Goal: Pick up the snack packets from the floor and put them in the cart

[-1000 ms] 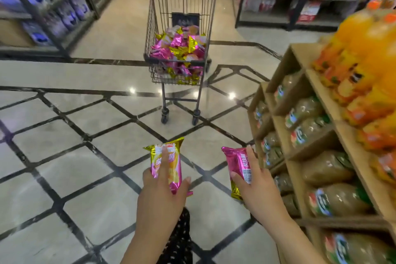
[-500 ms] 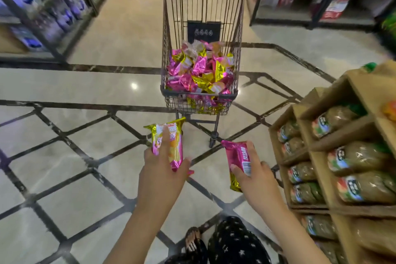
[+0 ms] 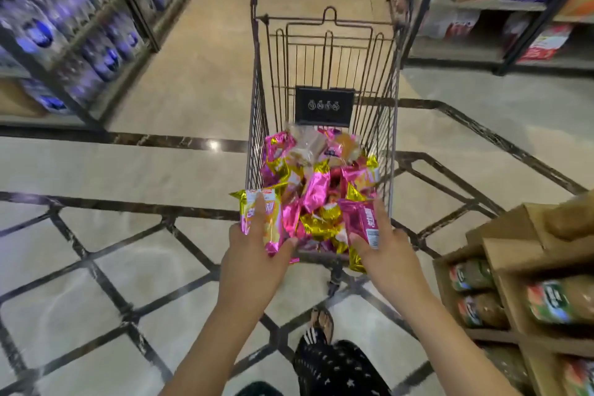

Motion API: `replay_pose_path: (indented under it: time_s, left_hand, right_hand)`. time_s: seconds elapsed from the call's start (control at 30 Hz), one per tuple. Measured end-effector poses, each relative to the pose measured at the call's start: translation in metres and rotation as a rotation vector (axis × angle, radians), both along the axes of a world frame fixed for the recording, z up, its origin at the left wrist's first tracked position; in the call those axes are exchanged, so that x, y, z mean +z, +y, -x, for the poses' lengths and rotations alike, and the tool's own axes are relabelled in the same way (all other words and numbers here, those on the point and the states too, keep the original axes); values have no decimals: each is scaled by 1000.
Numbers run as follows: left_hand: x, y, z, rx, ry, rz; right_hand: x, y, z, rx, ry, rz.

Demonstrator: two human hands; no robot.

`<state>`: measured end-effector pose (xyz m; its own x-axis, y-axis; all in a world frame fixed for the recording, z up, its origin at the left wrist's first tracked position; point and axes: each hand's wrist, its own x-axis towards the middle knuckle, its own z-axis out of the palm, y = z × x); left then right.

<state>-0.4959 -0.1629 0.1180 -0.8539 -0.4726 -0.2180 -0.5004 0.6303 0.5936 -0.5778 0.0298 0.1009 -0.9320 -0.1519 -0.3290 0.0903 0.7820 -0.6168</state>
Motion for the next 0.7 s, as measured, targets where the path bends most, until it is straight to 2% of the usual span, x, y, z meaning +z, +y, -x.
replay_pose_path:
  time_s: [0.3, 0.5, 0.7]
  left_hand:
    - [1, -54, 138, -69, 74, -40]
    - [-21, -108, 235, -172, 71, -35]
    - [-36, -162, 309, -334, 62, -85]
  right_hand:
    - [16, -57, 137, -79, 122, -23]
    - [4, -110, 209, -154, 134, -97]
    - [-18, -172, 272, -345, 65, -125]
